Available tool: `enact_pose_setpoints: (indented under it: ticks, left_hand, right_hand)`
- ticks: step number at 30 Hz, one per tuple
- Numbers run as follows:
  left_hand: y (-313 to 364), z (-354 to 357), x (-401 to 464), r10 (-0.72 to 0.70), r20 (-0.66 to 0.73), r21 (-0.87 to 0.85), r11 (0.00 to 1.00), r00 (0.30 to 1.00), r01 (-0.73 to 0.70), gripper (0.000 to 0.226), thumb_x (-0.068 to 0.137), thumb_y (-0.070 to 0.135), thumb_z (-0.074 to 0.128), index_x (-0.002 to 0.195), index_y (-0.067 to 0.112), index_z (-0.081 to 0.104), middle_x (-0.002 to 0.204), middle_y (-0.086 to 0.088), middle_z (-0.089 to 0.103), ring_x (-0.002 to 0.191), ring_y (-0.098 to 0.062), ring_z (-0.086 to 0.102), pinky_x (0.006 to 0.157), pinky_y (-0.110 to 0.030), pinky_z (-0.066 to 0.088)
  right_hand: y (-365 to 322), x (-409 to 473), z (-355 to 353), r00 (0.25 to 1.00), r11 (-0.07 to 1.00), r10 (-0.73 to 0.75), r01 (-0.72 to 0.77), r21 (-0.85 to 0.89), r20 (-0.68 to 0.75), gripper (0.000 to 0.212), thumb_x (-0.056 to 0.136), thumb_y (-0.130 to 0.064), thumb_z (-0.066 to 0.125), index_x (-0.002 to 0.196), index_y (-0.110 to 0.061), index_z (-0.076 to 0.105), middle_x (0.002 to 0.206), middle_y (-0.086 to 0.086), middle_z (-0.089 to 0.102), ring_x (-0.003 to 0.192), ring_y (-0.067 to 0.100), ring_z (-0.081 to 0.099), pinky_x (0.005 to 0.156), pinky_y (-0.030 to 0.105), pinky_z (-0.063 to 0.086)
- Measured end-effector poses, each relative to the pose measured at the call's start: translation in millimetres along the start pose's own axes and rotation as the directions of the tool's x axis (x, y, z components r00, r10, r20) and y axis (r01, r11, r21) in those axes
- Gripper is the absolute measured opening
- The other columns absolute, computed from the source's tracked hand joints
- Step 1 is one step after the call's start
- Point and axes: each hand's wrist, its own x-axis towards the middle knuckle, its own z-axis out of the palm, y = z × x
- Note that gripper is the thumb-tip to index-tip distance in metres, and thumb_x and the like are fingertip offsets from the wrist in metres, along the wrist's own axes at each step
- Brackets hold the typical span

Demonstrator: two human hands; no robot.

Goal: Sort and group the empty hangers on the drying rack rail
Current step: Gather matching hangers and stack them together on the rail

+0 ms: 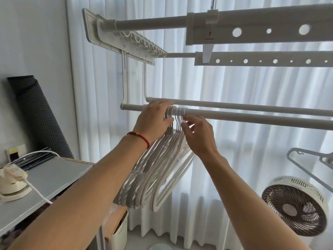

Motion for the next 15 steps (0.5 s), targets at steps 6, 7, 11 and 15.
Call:
enact_pose_setpoints:
  ticks: [6, 7, 11, 15]
  left_hand:
    - [-1, 7, 49, 0.095, 0.265, 0.087, 0.989, 0.96, -0.122, 0.066, 0.088, 0.025, 0.077, 0.147, 0.029, 0.048, 0.143, 0.002, 0.056, 0.133, -0.022, 0.05, 0.113, -0.045, 0.04]
    - [-1, 8, 56, 0.093, 0.309, 0.095, 0.987, 0.946, -0.128, 0.068, 0.088, 0.026, 0.077, 0.148, 0.03, 0.046, 0.143, 0.003, 0.055, 0.133, -0.022, 0.05, 0.113, -0.044, 0.04]
    - [-1, 11, 71, 0.126, 0.418, -0.027, 0.992, 0.9, -0.127, 0.062, 0.083, 0.021, 0.082, 0.14, 0.029, 0.058, 0.134, 0.004, 0.065, 0.122, -0.018, 0.058, 0.106, -0.035, 0.041]
    - [-4, 14, 73, 0.199, 0.352, -0.076, 0.98, 0.915, -0.184, 0.047, 0.078, 0.022, 0.085, 0.123, 0.028, 0.072, 0.098, 0.008, 0.075, 0.09, -0.01, 0.064, 0.086, -0.027, 0.045]
  right_hand:
    - [-2, 19, -28, 0.949, 0.928, -0.276, 0.223, -0.297, -0.15, 0.019, 0.094, -0.028, 0.068, 0.108, -0.017, 0.073, 0.103, 0.003, 0.068, 0.097, 0.028, 0.062, 0.081, 0.041, 0.051]
    - [-4, 26, -33, 0.947, 0.899, -0.302, 0.243, -0.366, -0.114, 0.028, 0.092, -0.033, 0.069, 0.114, -0.017, 0.071, 0.11, 0.003, 0.066, 0.107, 0.03, 0.058, 0.087, 0.044, 0.047]
    - [-8, 55, -39, 0.973, 0.873, -0.161, 0.219, -0.436, 0.168, 0.052, 0.087, -0.062, 0.063, 0.124, -0.026, 0.066, 0.116, -0.001, 0.069, 0.119, 0.027, 0.053, 0.096, 0.046, 0.034]
    - [-6, 64, -41, 0.974, 0.953, -0.11, 0.16, -0.257, 0.199, 0.049, 0.083, -0.059, 0.068, 0.118, -0.025, 0.071, 0.108, -0.005, 0.075, 0.107, 0.022, 0.066, 0.098, 0.048, 0.044]
